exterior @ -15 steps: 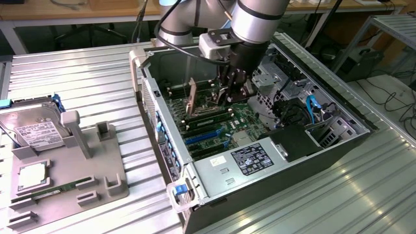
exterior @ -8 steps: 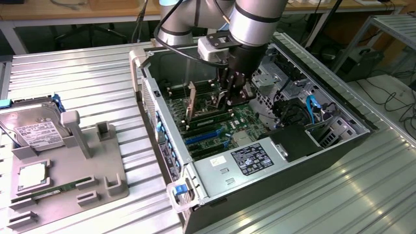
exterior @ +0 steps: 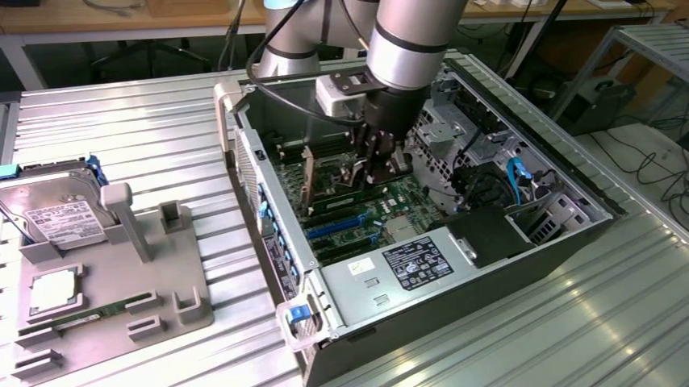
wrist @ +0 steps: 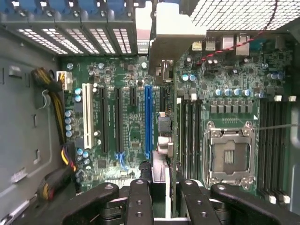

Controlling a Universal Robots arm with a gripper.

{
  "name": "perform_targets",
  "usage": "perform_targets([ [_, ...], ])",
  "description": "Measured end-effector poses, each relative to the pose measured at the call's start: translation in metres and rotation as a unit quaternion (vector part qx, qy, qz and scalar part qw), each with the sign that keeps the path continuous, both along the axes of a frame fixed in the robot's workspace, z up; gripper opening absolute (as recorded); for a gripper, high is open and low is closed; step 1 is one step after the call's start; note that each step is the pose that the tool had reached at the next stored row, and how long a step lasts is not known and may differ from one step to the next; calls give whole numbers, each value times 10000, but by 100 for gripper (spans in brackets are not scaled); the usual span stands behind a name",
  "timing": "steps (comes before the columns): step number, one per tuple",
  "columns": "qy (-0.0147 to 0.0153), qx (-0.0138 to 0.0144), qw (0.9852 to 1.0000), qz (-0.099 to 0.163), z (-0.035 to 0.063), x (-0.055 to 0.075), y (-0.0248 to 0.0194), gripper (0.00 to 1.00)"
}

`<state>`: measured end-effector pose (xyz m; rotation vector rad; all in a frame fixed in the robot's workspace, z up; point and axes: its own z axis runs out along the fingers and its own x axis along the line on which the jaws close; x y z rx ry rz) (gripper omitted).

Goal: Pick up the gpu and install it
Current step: 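Insert the gpu into the slot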

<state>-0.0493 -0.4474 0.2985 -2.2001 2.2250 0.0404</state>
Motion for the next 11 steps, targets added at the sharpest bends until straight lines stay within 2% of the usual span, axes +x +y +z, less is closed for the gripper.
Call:
perform_targets([
  [2,-3,1,10000,0,-23,-33,-1,28],
  [3,-15,3,10000,0,-44,-70,-2,28],
  [6,-25,8,10000,0,-78,-88,-43,28],
  [9,-66,10,10000,0,-107,-95,-52,28],
  [11,-69,10,10000,0,-137,-100,-54,28],
])
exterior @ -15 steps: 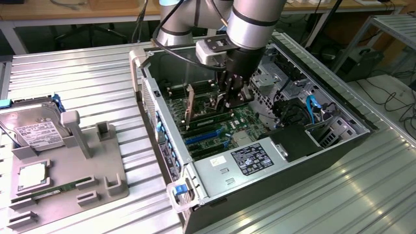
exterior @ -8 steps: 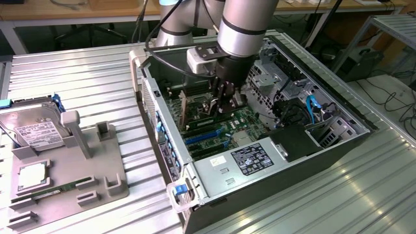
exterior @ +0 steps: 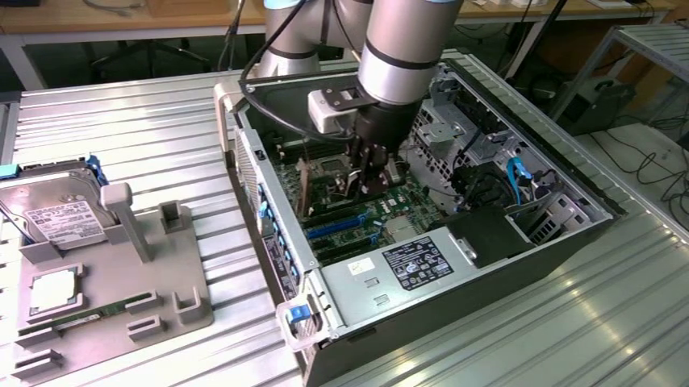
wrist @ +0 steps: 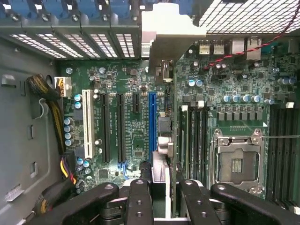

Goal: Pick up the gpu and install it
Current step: 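Insert the gpu into the slot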

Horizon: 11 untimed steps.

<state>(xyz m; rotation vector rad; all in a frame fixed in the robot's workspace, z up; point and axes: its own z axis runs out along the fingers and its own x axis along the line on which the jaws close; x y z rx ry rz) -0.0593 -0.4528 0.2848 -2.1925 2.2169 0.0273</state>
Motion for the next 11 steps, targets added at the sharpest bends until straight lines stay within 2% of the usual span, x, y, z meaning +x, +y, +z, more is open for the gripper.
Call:
perform_targets([
  [5,3,0,10000,-1,-58,-9,-53,28],
  [7,20,-1,10000,-1,-114,-27,-55,28],
  [11,23,-2,10000,0,-149,-44,-74,28],
])
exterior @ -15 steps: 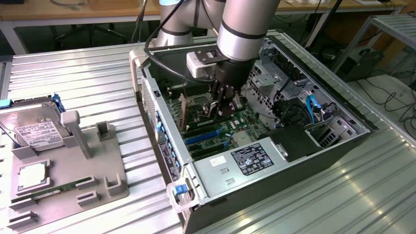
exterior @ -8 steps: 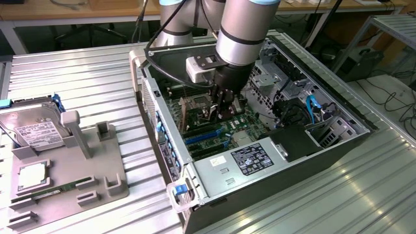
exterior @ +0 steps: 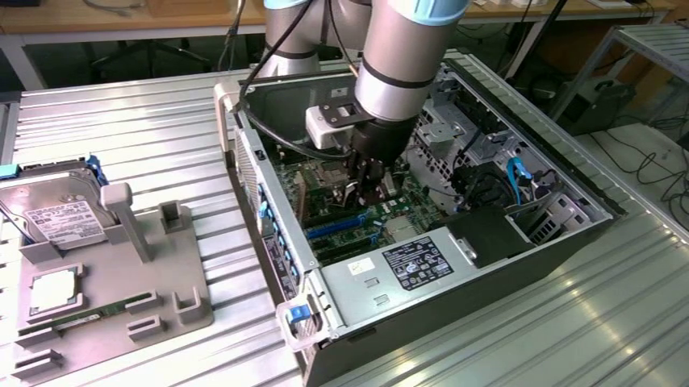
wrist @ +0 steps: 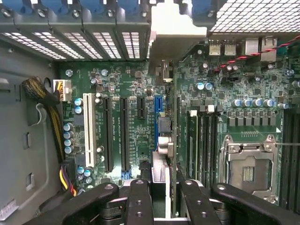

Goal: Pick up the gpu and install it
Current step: 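Insert the gpu into the slot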

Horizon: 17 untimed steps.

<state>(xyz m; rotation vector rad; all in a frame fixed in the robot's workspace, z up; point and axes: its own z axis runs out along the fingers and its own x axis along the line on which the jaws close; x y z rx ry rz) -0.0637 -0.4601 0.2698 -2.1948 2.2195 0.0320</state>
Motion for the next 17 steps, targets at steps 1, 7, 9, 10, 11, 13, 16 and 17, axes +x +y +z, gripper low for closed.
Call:
perform_targets([
  [1,-1,2,10000,0,-11,-10,-1,28],
  [7,11,1,10000,-1,-135,-48,-1,28],
  [9,13,1,10000,0,-166,-66,-1,28],
  [10,13,0,10000,0,-171,-77,-2,28],
  [11,13,1,10000,0,-176,-95,-2,28],
  [13,17,1,10000,0,-197,-109,-7,28],
  [16,18,1,10000,0,-209,-120,-10,28],
  [17,18,1,10000,0,-212,-126,-10,28],
])
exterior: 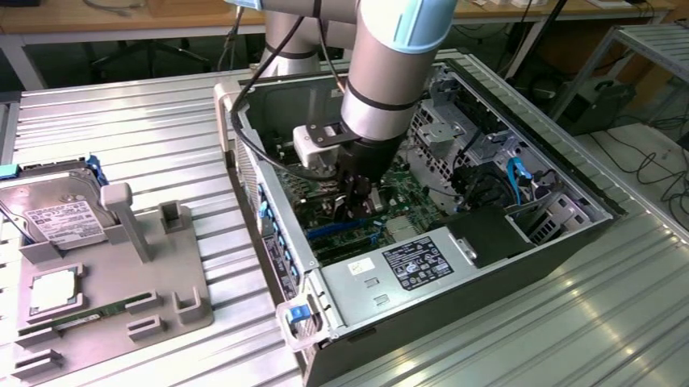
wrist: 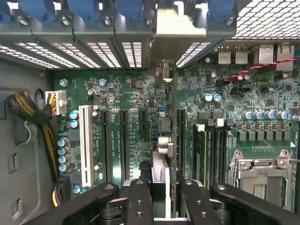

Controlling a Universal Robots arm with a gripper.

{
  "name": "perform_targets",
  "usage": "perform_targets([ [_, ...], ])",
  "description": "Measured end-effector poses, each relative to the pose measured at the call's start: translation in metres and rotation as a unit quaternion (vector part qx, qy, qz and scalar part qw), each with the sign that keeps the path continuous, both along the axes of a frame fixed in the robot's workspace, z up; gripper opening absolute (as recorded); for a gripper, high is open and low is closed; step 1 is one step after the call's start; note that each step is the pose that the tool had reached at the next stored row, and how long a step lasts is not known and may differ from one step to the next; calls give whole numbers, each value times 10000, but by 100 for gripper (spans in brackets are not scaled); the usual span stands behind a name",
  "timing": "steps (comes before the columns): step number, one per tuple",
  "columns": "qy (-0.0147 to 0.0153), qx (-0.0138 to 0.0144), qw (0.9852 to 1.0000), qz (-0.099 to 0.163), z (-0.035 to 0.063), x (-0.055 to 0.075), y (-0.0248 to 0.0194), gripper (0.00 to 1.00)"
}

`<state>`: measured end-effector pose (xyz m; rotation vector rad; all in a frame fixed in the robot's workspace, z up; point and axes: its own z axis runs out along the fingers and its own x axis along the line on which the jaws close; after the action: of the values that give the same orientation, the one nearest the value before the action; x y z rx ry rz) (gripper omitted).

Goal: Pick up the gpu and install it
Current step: 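Insert the gpu into the slot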

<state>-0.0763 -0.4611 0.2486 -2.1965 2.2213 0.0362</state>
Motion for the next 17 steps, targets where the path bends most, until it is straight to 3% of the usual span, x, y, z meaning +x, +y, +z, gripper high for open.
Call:
perform_targets([
  [17,5,0,10000,0,-35,-55,0,28],
])
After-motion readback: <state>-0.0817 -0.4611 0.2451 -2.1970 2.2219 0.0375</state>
